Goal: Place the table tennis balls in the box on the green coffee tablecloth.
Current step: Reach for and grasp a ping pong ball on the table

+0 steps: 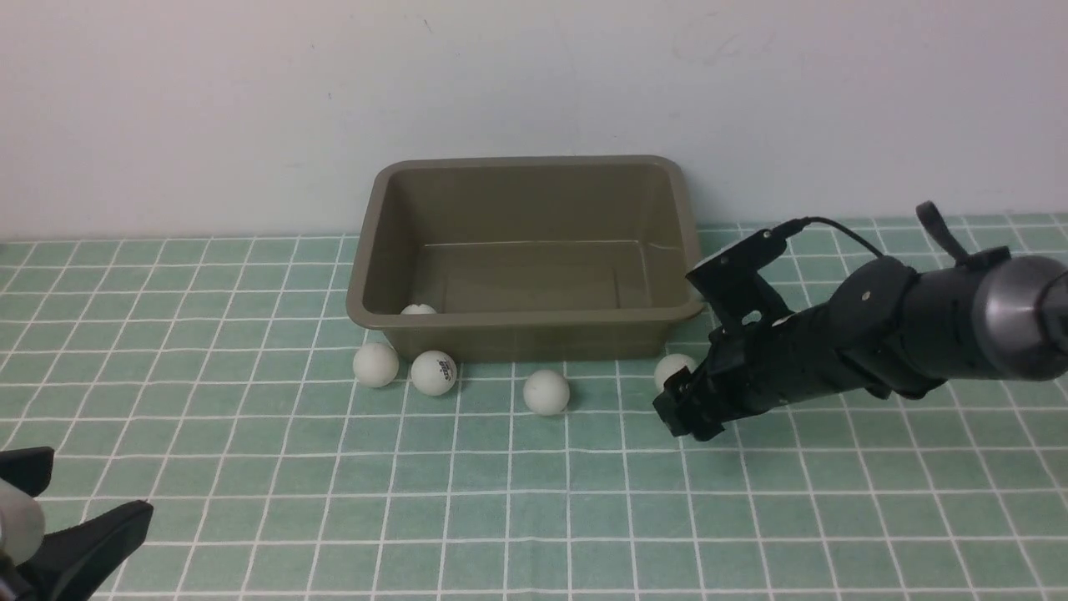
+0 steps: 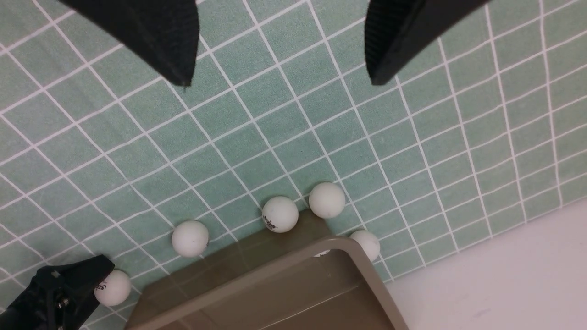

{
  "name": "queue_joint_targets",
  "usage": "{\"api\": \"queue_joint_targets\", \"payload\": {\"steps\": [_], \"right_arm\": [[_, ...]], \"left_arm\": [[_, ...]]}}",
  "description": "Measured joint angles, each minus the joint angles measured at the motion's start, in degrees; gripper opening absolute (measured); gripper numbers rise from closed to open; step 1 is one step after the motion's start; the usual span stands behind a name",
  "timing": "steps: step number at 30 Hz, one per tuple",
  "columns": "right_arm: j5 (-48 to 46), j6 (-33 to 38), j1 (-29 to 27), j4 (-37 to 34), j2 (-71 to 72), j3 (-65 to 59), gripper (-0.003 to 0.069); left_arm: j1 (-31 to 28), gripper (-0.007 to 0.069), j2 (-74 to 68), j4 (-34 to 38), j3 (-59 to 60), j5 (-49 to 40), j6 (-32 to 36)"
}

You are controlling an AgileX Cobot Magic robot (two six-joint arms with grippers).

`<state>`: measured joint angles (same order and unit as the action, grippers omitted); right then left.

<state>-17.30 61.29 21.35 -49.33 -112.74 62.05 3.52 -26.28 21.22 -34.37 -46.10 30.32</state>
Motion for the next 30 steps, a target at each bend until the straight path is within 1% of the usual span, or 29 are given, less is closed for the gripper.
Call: {"api": "queue_joint_targets", "payload": {"steps": [3,8,13,30], "right_arm": [[0.0,0.02,0.0,0.0,-0.26,0.07,0.0482],[1.27,0.02,0.0,0.0,-0.26,0.29,0.0407],[1.54,0.02,0.0,-0.2,-0.26,0.75,0.0366],[1.89,0.14,0.0,-2.52,-0.32,2.73,0.0358]], "left_arm": [[0.0,0.0438,0.0,0.0,0.0,0.0,0.0],[0.0,0.0438,0.0,0.0,0.0,0.0,0.0],[0.0,0.0438,0.0,0.0,0.0,0.0,0.0],[0.0,0.0438,0.0,0.0,0.0,0.0,0.0]]}}
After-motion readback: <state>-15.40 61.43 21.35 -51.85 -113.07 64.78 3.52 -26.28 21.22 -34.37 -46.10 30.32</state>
